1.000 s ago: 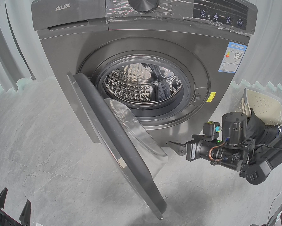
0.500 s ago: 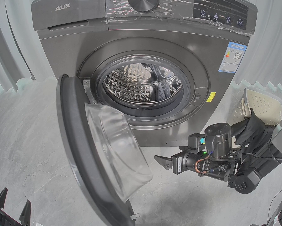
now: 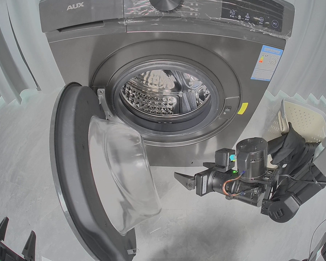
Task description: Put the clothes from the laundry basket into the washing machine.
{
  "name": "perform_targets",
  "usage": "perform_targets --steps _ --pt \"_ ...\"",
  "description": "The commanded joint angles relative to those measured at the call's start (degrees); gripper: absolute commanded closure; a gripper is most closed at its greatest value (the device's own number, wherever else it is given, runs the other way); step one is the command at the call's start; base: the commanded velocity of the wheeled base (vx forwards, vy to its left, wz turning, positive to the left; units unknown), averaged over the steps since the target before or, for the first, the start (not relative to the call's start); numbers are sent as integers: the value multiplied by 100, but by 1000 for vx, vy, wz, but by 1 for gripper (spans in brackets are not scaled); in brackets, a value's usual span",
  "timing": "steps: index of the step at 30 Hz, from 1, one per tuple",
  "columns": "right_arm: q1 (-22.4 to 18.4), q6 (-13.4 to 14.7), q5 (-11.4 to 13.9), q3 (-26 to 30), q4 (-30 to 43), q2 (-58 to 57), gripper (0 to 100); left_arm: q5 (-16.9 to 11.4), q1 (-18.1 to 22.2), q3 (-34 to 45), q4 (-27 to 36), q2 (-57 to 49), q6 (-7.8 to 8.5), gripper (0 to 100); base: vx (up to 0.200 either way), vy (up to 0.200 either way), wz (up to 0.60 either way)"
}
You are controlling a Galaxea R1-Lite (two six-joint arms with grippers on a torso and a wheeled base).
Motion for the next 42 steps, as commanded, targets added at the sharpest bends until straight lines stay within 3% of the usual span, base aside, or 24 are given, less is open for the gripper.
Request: perform_targets --steps 1,13,23,27,33,42 --pt "58 6 3 -245 -55 263 0 1 0 84 0 -9 -1 0 0 0 0" --pt "752 129 -41 -430 -239 641 0 1 0 84 0 -9 -1 0 0 0 0" --pt "664 138 -32 -482 -266 597 0 1 0 84 0 -9 -1 0 0 0 0" --pt "673 129 -23 -588 -257 641 0 1 9 84 0 -18 -1 0 -200 0 0" --pt "752 147 -23 -1124 -274 1186 0 1 9 84 0 -18 -1 0 -67 0 0" --pt "937 208 -102 -1449 -723 1537 0 1 9 84 0 -18 -1 0 0 0 0"
